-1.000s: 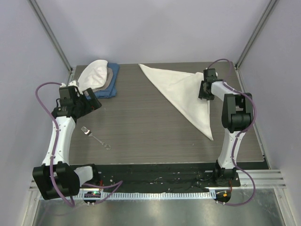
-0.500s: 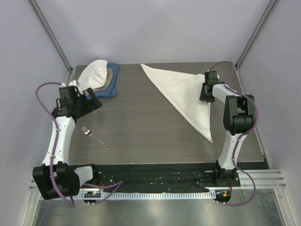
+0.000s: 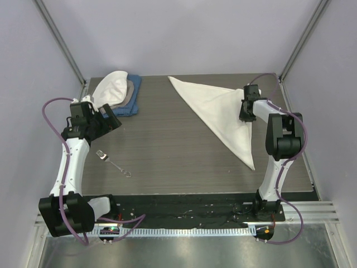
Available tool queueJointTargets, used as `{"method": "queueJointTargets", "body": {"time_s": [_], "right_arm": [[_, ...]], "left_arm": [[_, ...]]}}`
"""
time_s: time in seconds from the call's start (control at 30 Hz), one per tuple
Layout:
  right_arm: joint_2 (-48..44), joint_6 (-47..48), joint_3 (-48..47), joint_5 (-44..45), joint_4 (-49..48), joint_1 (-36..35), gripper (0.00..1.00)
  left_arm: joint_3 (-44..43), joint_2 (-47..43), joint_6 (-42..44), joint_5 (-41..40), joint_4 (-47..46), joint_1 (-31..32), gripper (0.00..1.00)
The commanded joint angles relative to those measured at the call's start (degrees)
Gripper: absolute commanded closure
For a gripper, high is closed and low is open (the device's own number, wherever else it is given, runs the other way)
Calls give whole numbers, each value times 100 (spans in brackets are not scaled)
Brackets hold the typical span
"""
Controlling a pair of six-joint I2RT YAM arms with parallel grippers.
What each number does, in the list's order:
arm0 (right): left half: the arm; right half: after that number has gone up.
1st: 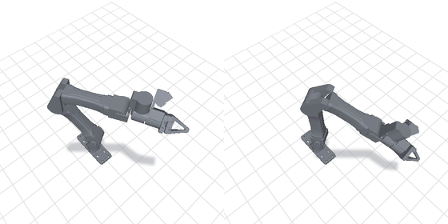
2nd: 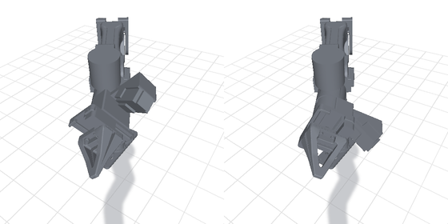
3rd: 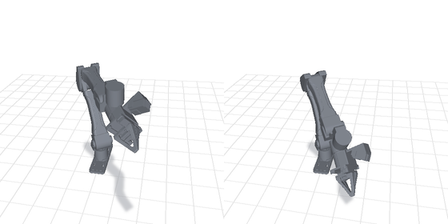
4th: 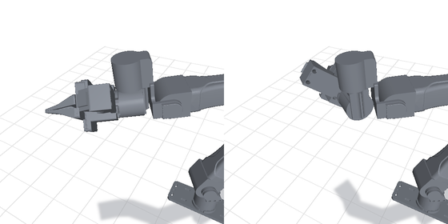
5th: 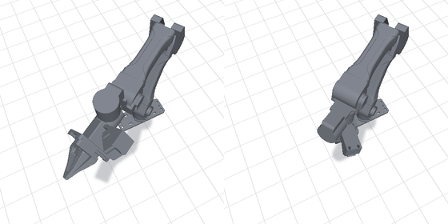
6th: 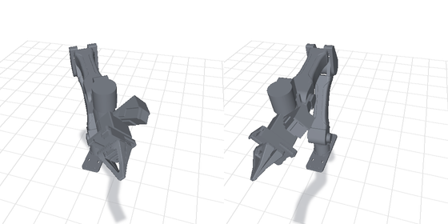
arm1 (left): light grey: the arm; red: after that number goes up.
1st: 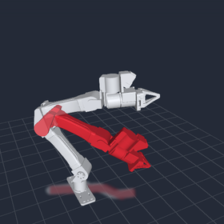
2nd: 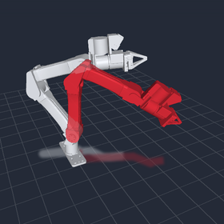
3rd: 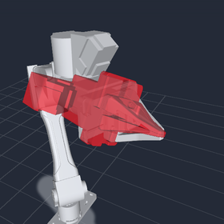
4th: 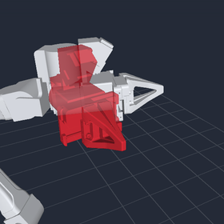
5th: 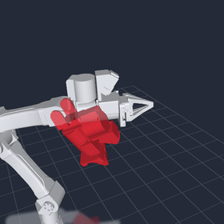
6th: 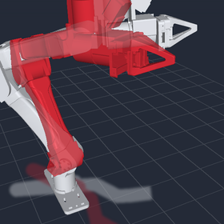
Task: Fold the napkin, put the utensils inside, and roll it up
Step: Fold the napkin
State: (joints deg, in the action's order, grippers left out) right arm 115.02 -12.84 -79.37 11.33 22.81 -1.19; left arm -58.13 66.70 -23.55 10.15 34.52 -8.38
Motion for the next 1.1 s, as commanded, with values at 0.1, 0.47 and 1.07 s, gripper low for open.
{"method": "queueJointTargets", "body": {"time_s": [0.1, 0.47, 1.07], "right_arm": [[-498, -43, 54, 326, 268, 49, 79], [-665, -8, 124, 624, 487, 49, 80], [-542, -96, -87, 476, 743, 295, 61]], "left_arm": [[-6, -130, 8, 110, -200, -23, 0], [-6, -148, -9, 180, -227, -32, 0], [12, -174, -18, 241, -244, -23, 0]]}}
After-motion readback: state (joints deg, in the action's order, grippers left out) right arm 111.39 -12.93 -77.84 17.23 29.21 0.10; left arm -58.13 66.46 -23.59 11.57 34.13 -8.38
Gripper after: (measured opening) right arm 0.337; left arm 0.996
